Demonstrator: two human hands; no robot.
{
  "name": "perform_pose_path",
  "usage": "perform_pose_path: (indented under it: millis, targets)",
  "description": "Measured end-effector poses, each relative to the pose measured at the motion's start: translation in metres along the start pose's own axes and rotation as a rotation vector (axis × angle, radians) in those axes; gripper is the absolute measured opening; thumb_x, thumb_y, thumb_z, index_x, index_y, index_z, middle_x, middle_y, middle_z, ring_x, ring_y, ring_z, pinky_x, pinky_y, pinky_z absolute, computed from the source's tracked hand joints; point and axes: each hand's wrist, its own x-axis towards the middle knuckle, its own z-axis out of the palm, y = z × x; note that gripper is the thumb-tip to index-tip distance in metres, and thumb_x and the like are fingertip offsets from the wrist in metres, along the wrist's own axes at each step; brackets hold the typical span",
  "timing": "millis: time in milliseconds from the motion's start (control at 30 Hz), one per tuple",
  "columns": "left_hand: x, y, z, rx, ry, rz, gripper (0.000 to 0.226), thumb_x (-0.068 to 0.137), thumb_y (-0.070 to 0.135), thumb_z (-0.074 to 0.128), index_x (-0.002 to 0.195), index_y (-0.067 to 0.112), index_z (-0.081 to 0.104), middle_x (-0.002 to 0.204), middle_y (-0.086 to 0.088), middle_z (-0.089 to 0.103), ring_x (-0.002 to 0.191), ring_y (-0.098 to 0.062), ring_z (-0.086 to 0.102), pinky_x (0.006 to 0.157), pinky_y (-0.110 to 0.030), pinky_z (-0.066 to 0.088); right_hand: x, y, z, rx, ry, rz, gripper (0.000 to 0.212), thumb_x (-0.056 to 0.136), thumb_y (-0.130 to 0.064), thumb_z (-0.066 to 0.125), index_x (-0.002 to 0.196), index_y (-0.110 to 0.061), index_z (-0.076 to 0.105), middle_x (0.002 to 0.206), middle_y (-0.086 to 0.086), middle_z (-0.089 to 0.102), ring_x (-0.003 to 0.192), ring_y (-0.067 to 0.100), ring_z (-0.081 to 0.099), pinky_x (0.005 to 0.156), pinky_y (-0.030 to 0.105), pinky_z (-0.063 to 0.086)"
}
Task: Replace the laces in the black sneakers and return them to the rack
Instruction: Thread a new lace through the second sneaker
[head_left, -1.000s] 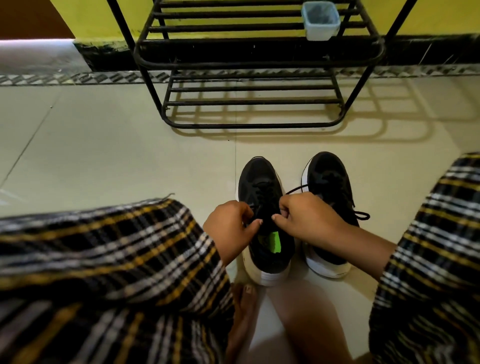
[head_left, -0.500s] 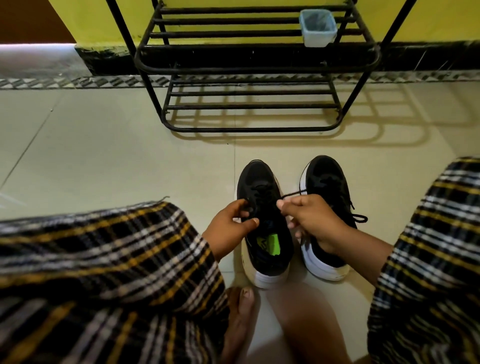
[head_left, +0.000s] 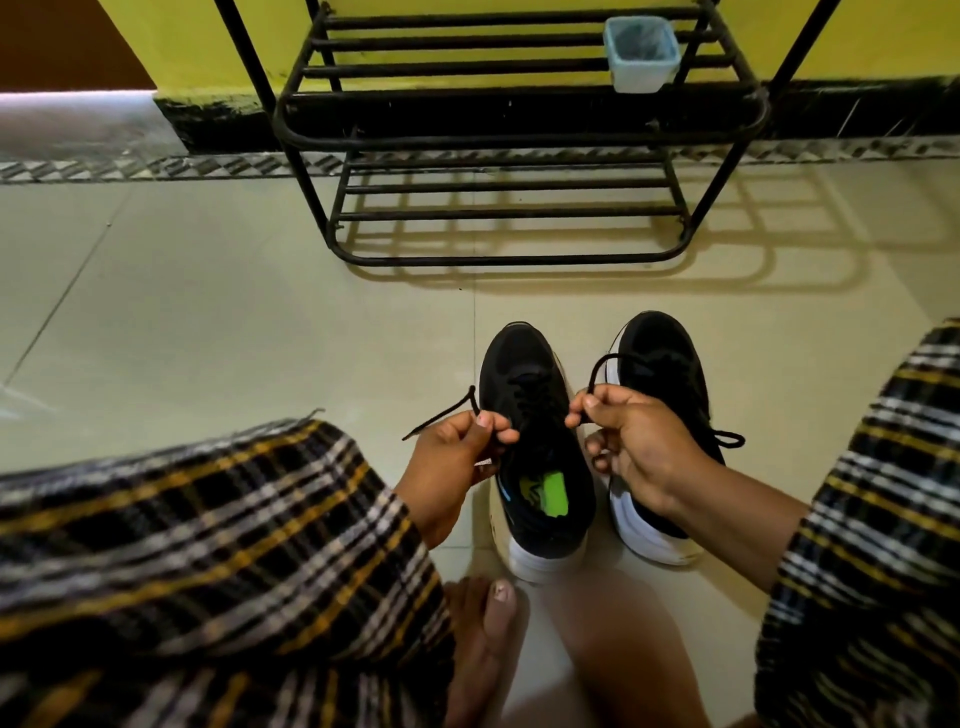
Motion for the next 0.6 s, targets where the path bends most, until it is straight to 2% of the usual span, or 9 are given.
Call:
perform_pose_path:
  millis: [167, 333, 400, 500, 533, 600]
  targets:
    - [-0.002, 0.0, -0.002, 0.088, 0.031, -0.002, 0.024, 0.101, 0.02, 0.041, 0.092, 0.013, 0.062, 0.07, 0.012, 0.063, 0.06, -0.007, 0.039, 0.056, -0.019, 0.033, 0.0, 0.0, -0.002, -0.096, 0.011, -0.06, 0.025, 0.096, -0.007, 0.046, 0.075, -0.01, 0.059, 0.067, 0.002, 0.056, 0.041, 0.01, 0.032, 0.047, 0.022, 0.022]
    - [-0.004, -0.004, -0.009, 0.072, 0.035, -0.019, 0.024, 0.101, 0.019, 0.041, 0.094, 0.011, 0.063, 0.075, 0.009, 0.065, 0.057, -0.009, 0.033, 0.053, -0.02, 0.03, 0.003, 0.0, -0.004, -0.046, 0.019, -0.026, 0.021, 0.095, -0.006, 0.048, 0.079, -0.007, 0.063, 0.067, 0.004, 0.056, 0.042, 0.011, 0.031, 0.045, 0.021, 0.023]
    - [-0.005, -0.002, -0.008, 0.127, 0.03, 0.072, 0.024, 0.1, 0.02, 0.043, 0.091, 0.013, 0.064, 0.075, 0.009, 0.065, 0.058, -0.009, 0.037, 0.055, -0.019, 0.032, 0.004, 0.0, -0.003, -0.079, 0.011, -0.06, 0.018, 0.094, -0.005, 0.049, 0.09, -0.005, 0.067, 0.066, 0.005, 0.054, 0.044, 0.011, 0.031, 0.045, 0.021, 0.023]
    - [-0.009, 0.01, -0.002, 0.284, 0.039, 0.361, 0.023, 0.097, 0.02, 0.047, 0.087, 0.02, 0.068, 0.087, 0.011, 0.063, 0.065, -0.003, 0.049, 0.061, -0.015, 0.039, 0.004, -0.002, 0.002, -0.315, -0.103, -0.228, 0.02, 0.093, -0.004, 0.054, 0.107, -0.008, 0.068, 0.061, 0.003, 0.053, 0.045, 0.006, 0.042, 0.046, 0.016, 0.034]
    - [-0.01, 0.014, 0.001, 0.332, 0.023, 0.449, 0.022, 0.096, 0.018, 0.049, 0.088, 0.022, 0.069, 0.097, 0.01, 0.061, 0.075, 0.002, 0.054, 0.065, -0.012, 0.042, 0.002, -0.003, 0.004, -0.415, -0.164, -0.292, 0.022, 0.091, -0.003, 0.057, 0.109, -0.009, 0.067, 0.063, 0.003, 0.057, 0.05, 0.004, 0.05, 0.051, 0.015, 0.04]
    - [-0.013, 0.02, 0.006, 0.439, -0.019, 0.558, 0.02, 0.094, 0.015, 0.052, 0.094, 0.02, 0.072, 0.113, 0.005, 0.054, 0.1, 0.006, 0.053, 0.075, -0.007, 0.042, 0.001, -0.004, 0.007, -0.621, -0.269, -0.377, 0.026, 0.087, -0.008, 0.064, 0.112, -0.014, 0.068, 0.08, 0.003, 0.069, 0.072, 0.011, 0.064, 0.069, 0.02, 0.051]
